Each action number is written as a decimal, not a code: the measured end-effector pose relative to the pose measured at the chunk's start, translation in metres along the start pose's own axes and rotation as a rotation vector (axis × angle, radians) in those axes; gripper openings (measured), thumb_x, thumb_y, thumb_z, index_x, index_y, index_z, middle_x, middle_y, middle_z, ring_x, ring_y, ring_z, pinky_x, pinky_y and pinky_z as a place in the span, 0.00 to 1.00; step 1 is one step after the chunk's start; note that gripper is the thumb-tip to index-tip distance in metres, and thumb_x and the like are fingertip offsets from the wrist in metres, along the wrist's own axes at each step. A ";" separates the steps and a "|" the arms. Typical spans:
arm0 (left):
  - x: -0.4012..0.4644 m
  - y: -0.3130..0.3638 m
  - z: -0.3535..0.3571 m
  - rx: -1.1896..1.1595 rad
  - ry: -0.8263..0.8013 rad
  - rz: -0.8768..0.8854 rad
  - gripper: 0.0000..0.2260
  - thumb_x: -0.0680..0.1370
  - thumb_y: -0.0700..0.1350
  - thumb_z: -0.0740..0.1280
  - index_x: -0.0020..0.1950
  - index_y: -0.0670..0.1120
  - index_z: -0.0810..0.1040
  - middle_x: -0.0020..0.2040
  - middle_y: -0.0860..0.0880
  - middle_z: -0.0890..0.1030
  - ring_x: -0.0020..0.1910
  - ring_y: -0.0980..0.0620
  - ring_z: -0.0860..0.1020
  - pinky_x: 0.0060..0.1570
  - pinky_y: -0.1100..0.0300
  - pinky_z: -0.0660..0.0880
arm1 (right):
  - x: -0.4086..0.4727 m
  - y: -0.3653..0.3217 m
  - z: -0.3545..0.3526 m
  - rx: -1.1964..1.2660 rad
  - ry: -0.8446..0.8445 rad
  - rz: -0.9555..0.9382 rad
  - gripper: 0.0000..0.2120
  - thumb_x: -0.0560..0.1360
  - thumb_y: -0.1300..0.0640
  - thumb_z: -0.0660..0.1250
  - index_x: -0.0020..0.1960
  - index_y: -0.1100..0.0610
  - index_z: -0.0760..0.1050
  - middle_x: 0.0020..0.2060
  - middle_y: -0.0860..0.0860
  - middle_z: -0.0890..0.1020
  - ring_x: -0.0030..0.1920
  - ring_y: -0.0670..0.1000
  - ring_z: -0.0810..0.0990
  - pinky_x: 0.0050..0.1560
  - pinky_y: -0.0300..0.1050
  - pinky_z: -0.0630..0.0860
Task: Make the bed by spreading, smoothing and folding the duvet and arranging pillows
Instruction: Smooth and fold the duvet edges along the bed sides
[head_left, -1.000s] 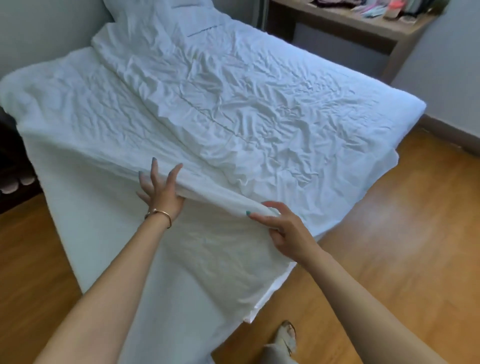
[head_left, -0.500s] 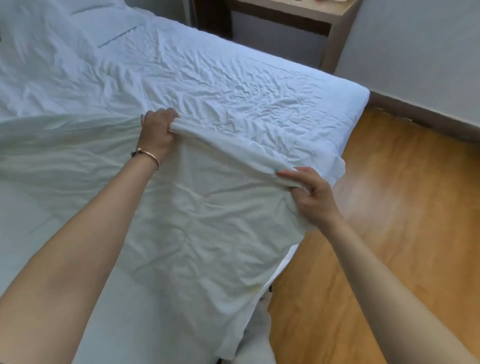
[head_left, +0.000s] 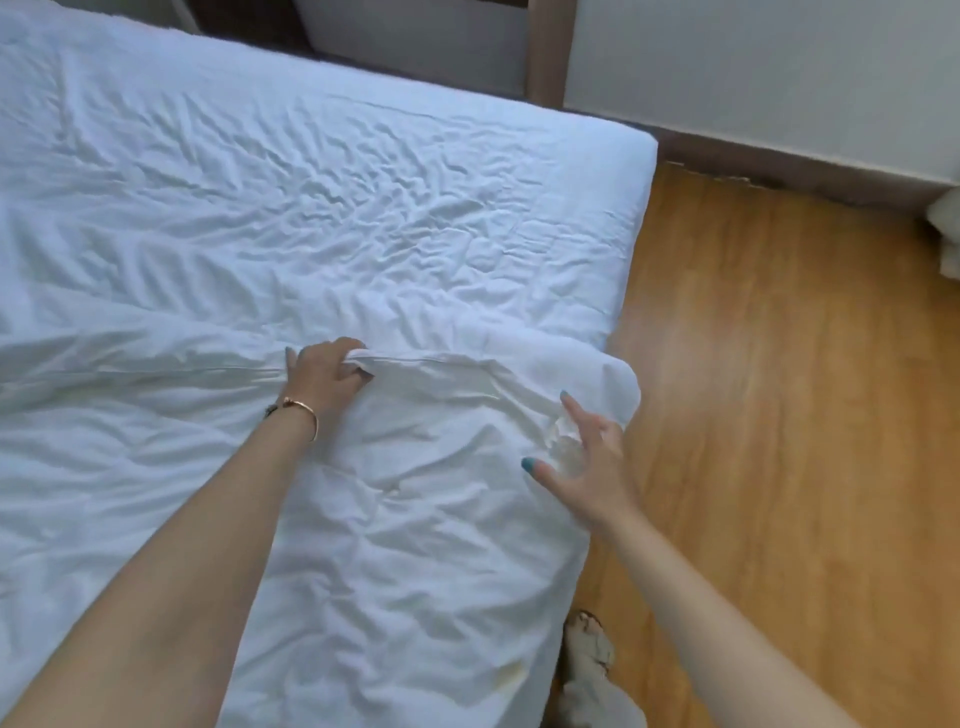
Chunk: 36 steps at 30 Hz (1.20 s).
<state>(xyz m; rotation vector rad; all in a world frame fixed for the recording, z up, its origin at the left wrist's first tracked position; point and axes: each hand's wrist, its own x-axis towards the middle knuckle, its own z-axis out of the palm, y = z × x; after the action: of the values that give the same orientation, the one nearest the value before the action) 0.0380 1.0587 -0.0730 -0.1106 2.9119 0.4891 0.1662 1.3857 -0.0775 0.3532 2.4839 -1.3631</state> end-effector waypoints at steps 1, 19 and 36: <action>-0.002 0.001 0.001 -0.088 0.024 0.011 0.13 0.72 0.58 0.62 0.41 0.49 0.77 0.43 0.42 0.81 0.49 0.40 0.77 0.61 0.48 0.58 | 0.002 0.007 0.001 0.045 0.079 -0.053 0.29 0.73 0.56 0.71 0.69 0.39 0.67 0.60 0.46 0.69 0.58 0.45 0.72 0.56 0.38 0.68; 0.051 0.148 0.073 0.133 0.141 0.047 0.22 0.71 0.64 0.54 0.39 0.47 0.76 0.39 0.45 0.77 0.48 0.41 0.76 0.60 0.49 0.62 | 0.068 0.019 0.000 -0.513 0.441 -0.569 0.17 0.75 0.48 0.64 0.63 0.48 0.76 0.64 0.51 0.76 0.63 0.57 0.73 0.60 0.56 0.68; -0.236 0.132 0.142 0.217 0.082 -0.541 0.30 0.77 0.63 0.51 0.78 0.54 0.56 0.78 0.45 0.57 0.76 0.44 0.55 0.73 0.43 0.49 | 0.024 0.038 0.028 -0.974 -0.299 -0.707 0.27 0.81 0.39 0.46 0.78 0.40 0.45 0.79 0.48 0.49 0.78 0.53 0.43 0.74 0.62 0.42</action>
<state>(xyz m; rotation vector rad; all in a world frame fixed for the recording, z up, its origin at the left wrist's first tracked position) 0.2797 1.2404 -0.1166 -0.8706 2.8135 0.0782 0.1607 1.3835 -0.1298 -0.9181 2.7127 -0.1627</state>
